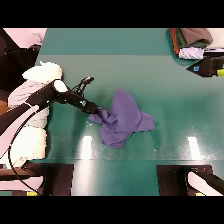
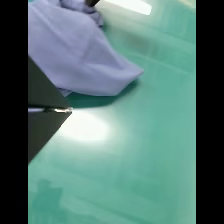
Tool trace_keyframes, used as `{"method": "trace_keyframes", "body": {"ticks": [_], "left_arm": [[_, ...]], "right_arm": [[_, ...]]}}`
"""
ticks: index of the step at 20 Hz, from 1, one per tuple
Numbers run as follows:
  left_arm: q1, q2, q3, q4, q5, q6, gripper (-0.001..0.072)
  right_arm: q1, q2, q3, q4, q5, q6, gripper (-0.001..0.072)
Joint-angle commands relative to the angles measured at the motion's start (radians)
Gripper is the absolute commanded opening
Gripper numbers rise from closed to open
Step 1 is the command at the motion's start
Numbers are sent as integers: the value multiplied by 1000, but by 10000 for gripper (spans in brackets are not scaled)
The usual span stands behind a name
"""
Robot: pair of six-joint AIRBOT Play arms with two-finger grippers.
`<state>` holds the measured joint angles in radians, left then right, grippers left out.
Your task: Fold the shirts.
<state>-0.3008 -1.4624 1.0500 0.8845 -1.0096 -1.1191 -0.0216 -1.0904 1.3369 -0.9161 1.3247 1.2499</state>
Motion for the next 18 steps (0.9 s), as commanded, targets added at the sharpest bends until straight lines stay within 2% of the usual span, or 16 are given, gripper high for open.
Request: {"method": "trace_keyframes", "body": {"ticks": [1,2,4,6,11,16,17,18], "left_arm": [[29,-3,59,5,-72,-3,20],[48,-3,102,6,-113,-3,20],[81,-3,186,6,-185,-10,21],[97,-3,249,7,-220,-11,21],[96,-3,293,6,-222,-34,21],[96,-3,293,7,-221,-34,21],[96,-3,293,7,-221,-34,21],[96,-3,293,7,-222,-34,21]], "right_arm": [[2,-16,-144,-1,-26,-2,405],[2,-40,-194,-1,-13,-2,525],[7,-105,-289,0,11,-3,522],[43,-187,-364,1,-11,-58,519],[192,-363,-395,8,-80,-135,519],[320,-404,-395,8,-71,-178,519],[337,-404,-394,6,-77,-178,478],[346,-404,-394,5,-85,-178,370]]}}
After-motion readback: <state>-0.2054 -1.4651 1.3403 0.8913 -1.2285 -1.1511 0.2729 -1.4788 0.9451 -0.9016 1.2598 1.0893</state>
